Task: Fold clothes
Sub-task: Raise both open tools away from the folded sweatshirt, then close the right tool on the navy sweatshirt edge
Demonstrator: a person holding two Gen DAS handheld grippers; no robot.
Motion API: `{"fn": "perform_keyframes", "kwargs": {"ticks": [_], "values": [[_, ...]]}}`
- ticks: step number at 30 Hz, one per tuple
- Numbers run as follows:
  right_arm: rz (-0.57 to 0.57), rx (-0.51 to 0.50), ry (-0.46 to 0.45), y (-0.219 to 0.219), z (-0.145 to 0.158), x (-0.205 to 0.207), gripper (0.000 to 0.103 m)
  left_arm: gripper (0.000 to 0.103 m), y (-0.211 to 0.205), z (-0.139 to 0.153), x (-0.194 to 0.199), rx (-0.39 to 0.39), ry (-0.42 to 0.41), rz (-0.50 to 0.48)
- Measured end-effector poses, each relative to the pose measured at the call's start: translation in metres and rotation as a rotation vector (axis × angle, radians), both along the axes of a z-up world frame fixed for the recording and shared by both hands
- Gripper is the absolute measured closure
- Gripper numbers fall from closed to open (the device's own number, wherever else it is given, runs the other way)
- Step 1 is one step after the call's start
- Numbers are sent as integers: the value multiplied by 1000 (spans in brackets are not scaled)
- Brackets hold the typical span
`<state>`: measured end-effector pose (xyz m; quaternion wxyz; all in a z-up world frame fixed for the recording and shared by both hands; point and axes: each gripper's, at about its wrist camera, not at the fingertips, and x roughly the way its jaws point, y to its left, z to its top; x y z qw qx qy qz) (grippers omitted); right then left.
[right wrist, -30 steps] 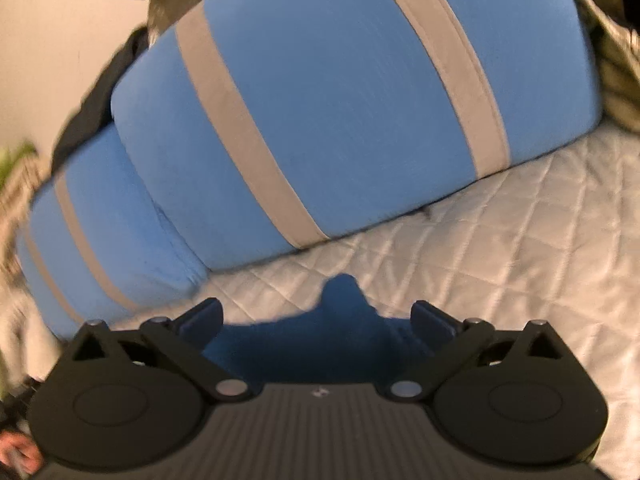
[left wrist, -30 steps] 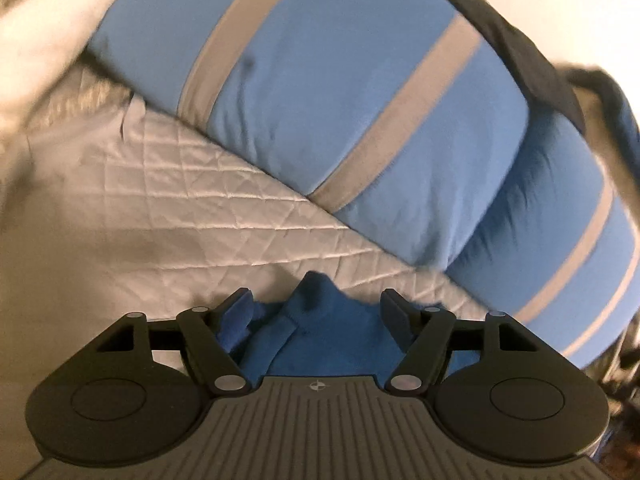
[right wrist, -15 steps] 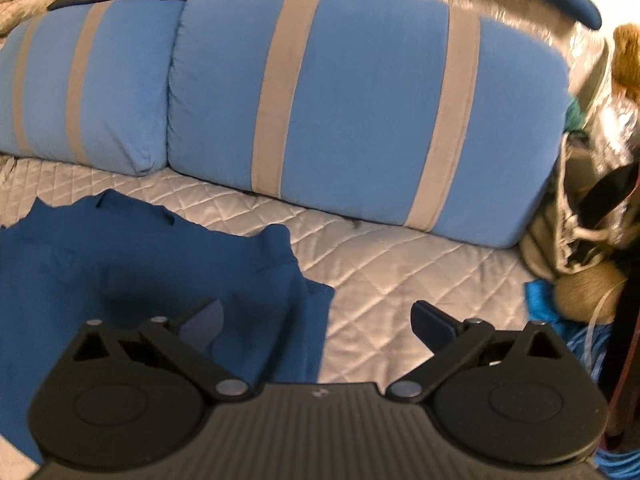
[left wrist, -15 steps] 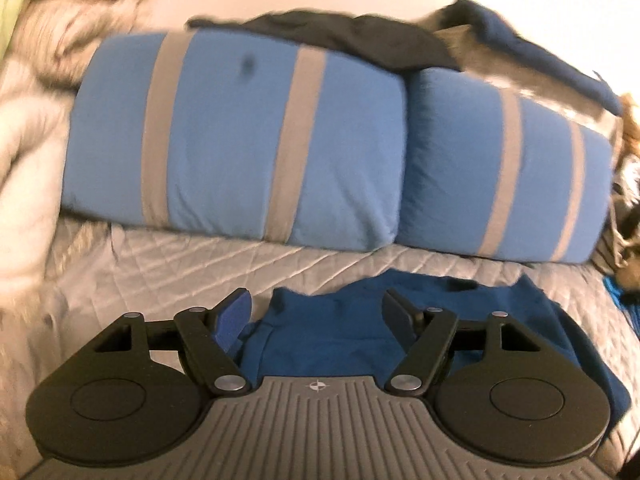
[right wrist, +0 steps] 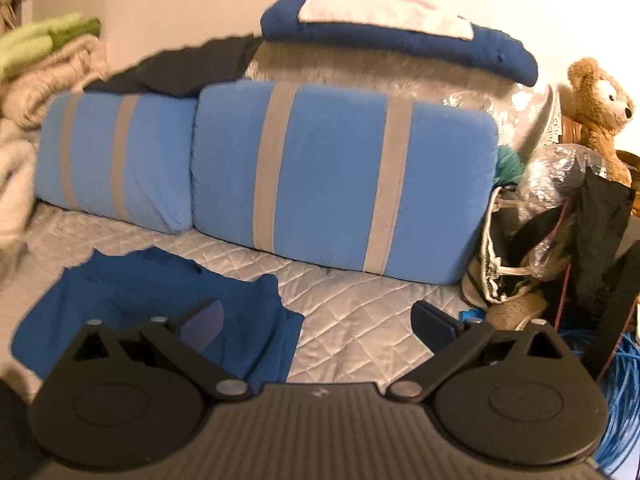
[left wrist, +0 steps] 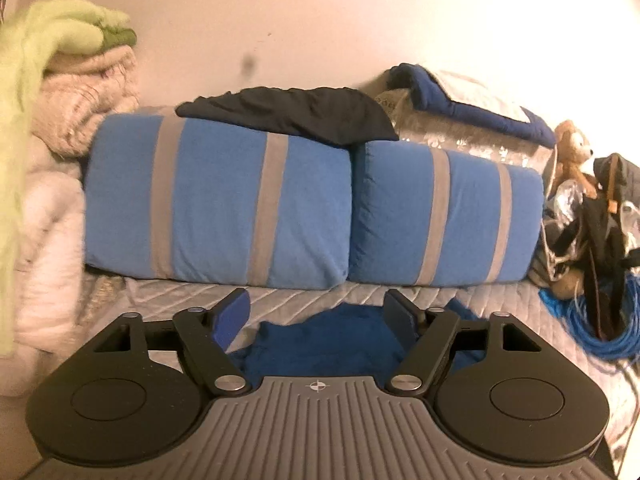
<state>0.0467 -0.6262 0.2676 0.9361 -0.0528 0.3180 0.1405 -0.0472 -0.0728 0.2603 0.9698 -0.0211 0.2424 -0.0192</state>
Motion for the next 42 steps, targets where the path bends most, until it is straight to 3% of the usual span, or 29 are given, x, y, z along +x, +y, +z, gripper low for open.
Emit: {"fn": "perform_keyframes", "kwargs": {"ticks": [2, 5, 12, 23, 26, 33, 37, 40, 42], "values": [[21, 34, 21, -18, 3, -9, 0, 25, 2, -3, -9, 23, 26, 6], [41, 91, 81, -38, -20, -14, 0, 25, 3, -19, -16, 14, 68, 17], [31, 283, 255, -49, -131, 0, 0, 25, 1, -64, -20, -79, 122, 37], [-7, 585, 459, -33, -262, 26, 4, 25, -33, -107, -21, -73, 143, -2], [-33, 663, 516, -31, -284, 28, 8, 25, -38, -114, -22, -89, 149, -10], [-73, 818, 594, -32, -300, 22, 13, 25, -53, -131, -26, -85, 131, -100], [-116, 913, 584, -34, -312, 22, 17, 25, -59, -141, -26, -106, 97, -122], [-157, 924, 572, -31, -314, 24, 30, 25, -60, -147, -27, -103, 69, -102], [-169, 905, 570, -27, -314, 26, 60, 25, -59, -149, -28, -115, 59, -91]]}}
